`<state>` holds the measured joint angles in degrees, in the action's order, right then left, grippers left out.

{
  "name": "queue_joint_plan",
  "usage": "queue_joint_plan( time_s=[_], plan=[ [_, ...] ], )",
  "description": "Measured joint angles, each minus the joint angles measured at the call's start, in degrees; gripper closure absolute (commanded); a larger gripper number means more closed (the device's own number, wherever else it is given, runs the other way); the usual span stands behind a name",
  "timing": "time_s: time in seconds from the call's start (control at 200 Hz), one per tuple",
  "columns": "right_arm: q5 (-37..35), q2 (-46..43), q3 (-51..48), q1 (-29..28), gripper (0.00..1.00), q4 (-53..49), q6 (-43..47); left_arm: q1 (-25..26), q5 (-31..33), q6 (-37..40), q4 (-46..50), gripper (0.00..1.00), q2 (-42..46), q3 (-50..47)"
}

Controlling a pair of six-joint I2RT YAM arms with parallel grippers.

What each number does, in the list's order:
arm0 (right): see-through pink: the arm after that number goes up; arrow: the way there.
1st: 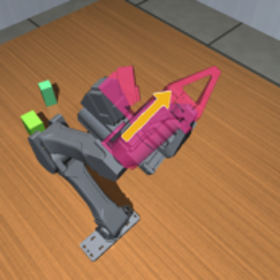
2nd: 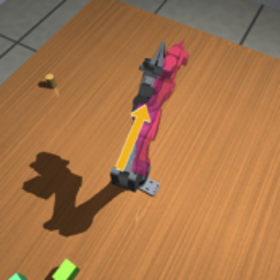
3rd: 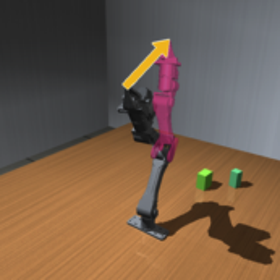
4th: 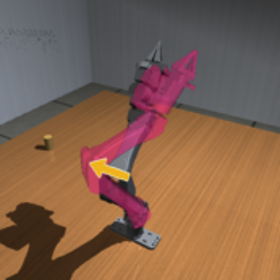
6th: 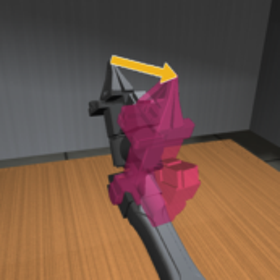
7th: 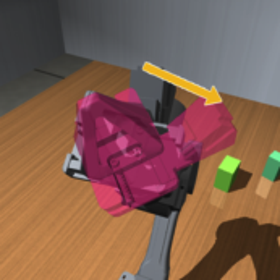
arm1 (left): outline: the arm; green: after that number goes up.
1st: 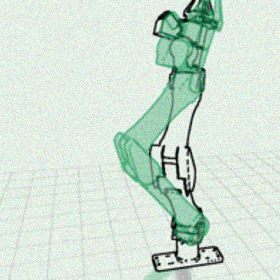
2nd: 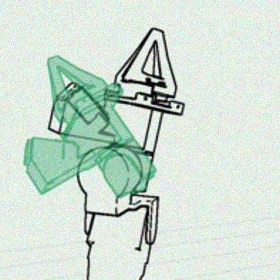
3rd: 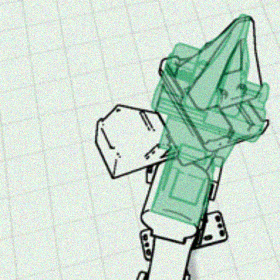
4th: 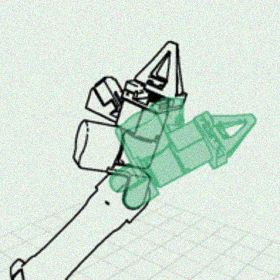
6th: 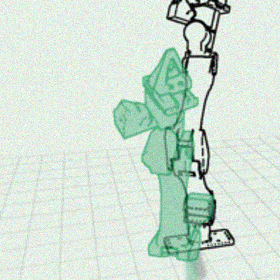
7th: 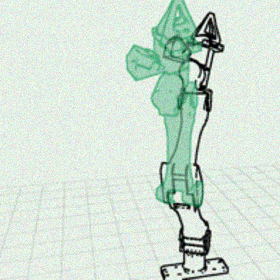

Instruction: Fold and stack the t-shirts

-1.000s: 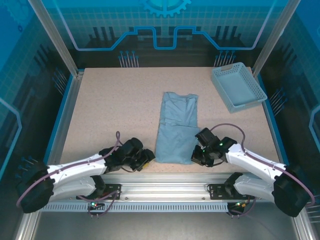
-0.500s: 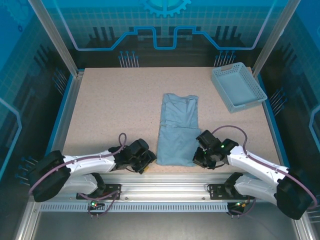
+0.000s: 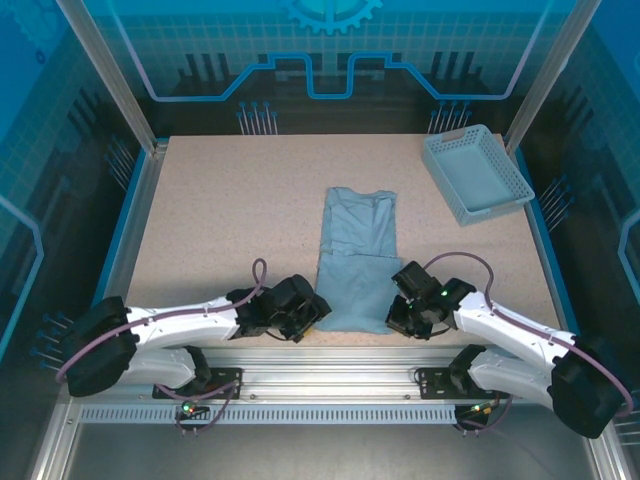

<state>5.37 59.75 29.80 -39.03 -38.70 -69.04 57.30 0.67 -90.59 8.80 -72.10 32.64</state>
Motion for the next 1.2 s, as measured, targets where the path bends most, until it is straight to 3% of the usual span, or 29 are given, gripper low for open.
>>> queue_joint_plan(
  time_s=[0.205,0.34,0.48,0.57,0.83,1.2],
  plan=[
    [0.15,0.0,-0.04,0.07,1.0,0.17,0.0,-0.02,-0.04,-0.61,0.55,0.45,-4.02,0.0],
    [0.17,0.07,-0.04,0.07,1.0,0.22,0.0,-0.02,-0.44,-0.59,0.07,0.53,-7.19,0.04],
    [0.2,0.61,-0.04,0.07,1.0,0.39,0.04,-0.15,-0.96,-0.57,1.75,0.75,-9.18,1.03],
    [0.22,0.94,-0.04,0.07,1.0,0.46,0.04,-0.35,-1.31,0.61,3.41,1.0,-9.6,1.29],
    [0.63,0.37,-0.02,0.07,1.0,-0.55,1.38,-0.33,-0.44,2.43,1.03,1.0,-9.75,3.23],
    [0.98,-4.92,8.41,0.09,1.0,-10.97,4.63,1.22,0.85,7.39,5.49,1.0,3.23,5.9]
  ],
)
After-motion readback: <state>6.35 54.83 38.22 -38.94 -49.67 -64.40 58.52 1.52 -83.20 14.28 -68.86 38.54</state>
